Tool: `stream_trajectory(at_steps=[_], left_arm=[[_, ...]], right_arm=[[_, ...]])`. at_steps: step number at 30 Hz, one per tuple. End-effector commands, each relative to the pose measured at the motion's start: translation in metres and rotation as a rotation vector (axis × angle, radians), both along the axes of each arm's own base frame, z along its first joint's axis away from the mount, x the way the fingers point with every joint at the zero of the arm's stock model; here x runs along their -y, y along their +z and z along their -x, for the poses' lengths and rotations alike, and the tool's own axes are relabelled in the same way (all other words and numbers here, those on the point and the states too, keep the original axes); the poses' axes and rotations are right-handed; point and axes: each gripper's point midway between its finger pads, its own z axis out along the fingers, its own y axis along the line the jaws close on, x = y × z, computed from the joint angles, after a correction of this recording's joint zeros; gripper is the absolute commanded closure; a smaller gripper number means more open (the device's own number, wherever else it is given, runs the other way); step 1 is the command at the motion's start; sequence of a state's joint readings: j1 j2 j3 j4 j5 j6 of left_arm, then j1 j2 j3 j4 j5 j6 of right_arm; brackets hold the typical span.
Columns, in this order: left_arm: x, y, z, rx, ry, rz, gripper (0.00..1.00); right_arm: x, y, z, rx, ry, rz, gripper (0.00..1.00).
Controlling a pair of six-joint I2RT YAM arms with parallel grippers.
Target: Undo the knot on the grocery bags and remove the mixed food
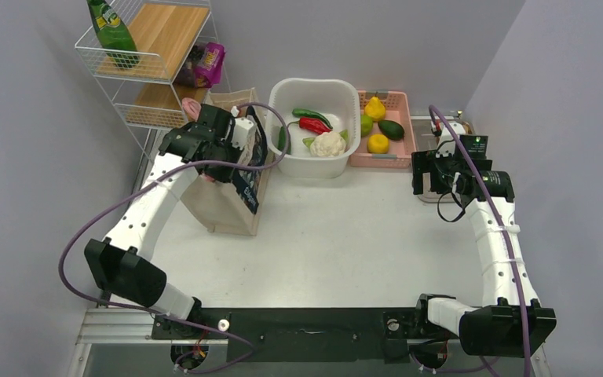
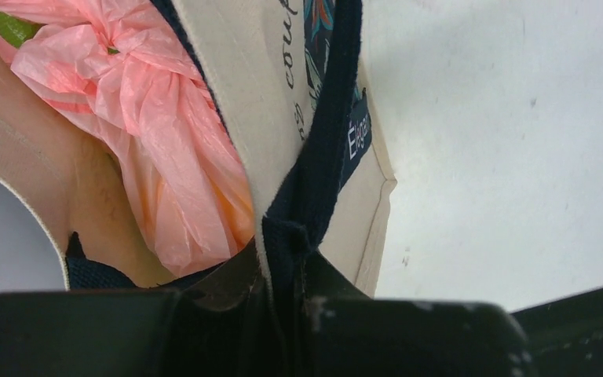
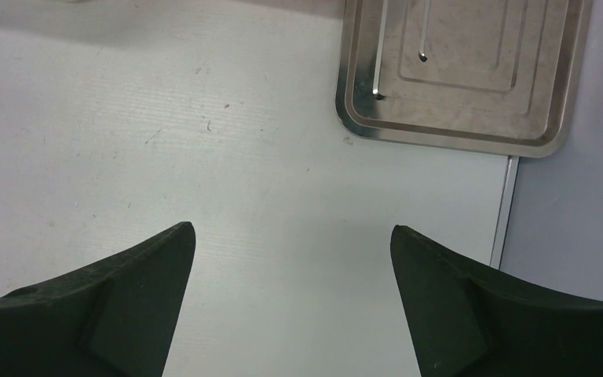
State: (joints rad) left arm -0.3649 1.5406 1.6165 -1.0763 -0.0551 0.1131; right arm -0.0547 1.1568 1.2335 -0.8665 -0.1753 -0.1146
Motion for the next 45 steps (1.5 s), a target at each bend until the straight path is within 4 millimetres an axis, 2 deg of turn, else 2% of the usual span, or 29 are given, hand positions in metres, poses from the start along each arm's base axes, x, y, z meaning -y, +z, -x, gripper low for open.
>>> stream_trajectory(at_steps=[1,6,8,10,11,12,13,14,15,16,18,19,24,28,33,36,38,42,44,45], left_arm=[[-0.031,0.023,0.061,-0.046,-0.092,-0.093,1.00],[-0.057,0.020,0.136,-0.189,-0.337,-0.185,1.00],[-0.067,0.018,0.157,-0.197,-0.396,-0.213,1.00],[-0.069,0.017,0.168,-0.174,-0.438,-0.211,1.00],[-0.069,0.016,0.168,-0.165,-0.431,-0.209,0.95],[-0.067,0.018,0.165,-0.143,-0.407,-0.195,0.82],[-0.065,0.021,0.163,-0.130,-0.398,-0.185,0.74],[-0.060,0.023,0.159,-0.113,-0.389,-0.161,0.61],[-0.057,0.031,0.155,-0.081,-0.377,-0.142,0.56],[-0.052,0.037,0.149,-0.040,-0.378,-0.120,0.45],[-0.044,0.055,0.140,0.048,-0.390,-0.096,0.29],[-0.041,0.067,0.135,0.101,-0.402,-0.089,0.25],[-0.016,0.095,0.132,0.213,-0.554,-0.111,0.22],[0.012,0.094,0.140,0.210,-0.740,-0.187,0.20],[0.048,0.055,0.167,0.088,-0.989,-0.313,0.20],[0.050,0.027,0.165,0.051,-1.000,-0.444,0.22],[0.057,0.024,0.157,0.082,-0.972,-0.452,0.22],[0.059,0.036,0.145,0.125,-0.912,-0.461,0.23],[0.056,0.053,0.138,0.143,-0.865,-0.421,0.24],[0.058,0.077,0.132,0.193,-0.832,-0.370,0.25]], right_arm=[[-0.003,0.019,-0.012,0.067,0.001,-0.025,0.10],[-0.005,0.020,-0.013,0.062,0.015,-0.026,0.11],[-0.007,0.019,-0.013,0.057,0.023,-0.029,0.11],[-0.009,0.018,-0.014,0.054,0.034,-0.033,0.11],[-0.012,0.016,-0.015,0.048,0.042,-0.038,0.11],[-0.013,0.016,-0.015,0.047,0.045,-0.041,0.11],[-0.015,0.015,-0.016,0.043,0.054,-0.046,0.12],[-0.016,0.015,-0.017,0.043,0.057,-0.048,0.12],[-0.017,0.017,-0.018,0.046,0.061,-0.049,0.12],[-0.017,0.017,-0.018,0.044,0.062,-0.049,0.12],[-0.018,0.021,-0.018,0.049,0.066,-0.046,0.12],[-0.017,0.021,-0.018,0.050,0.067,-0.044,0.12],[-0.016,0.024,-0.016,0.050,0.072,-0.033,0.12],[-0.016,0.023,-0.016,0.046,0.074,-0.030,0.12],[-0.016,0.022,-0.017,0.041,0.074,-0.027,0.12],[-0.015,0.022,-0.017,0.041,0.071,-0.021,0.12],[-0.014,0.023,-0.016,0.045,0.071,-0.017,0.12],[-0.013,0.022,-0.012,0.047,0.070,-0.011,0.12],[-0.014,0.020,-0.010,0.045,0.072,-0.013,0.12],[-0.014,0.020,-0.009,0.045,0.074,-0.013,0.12]])
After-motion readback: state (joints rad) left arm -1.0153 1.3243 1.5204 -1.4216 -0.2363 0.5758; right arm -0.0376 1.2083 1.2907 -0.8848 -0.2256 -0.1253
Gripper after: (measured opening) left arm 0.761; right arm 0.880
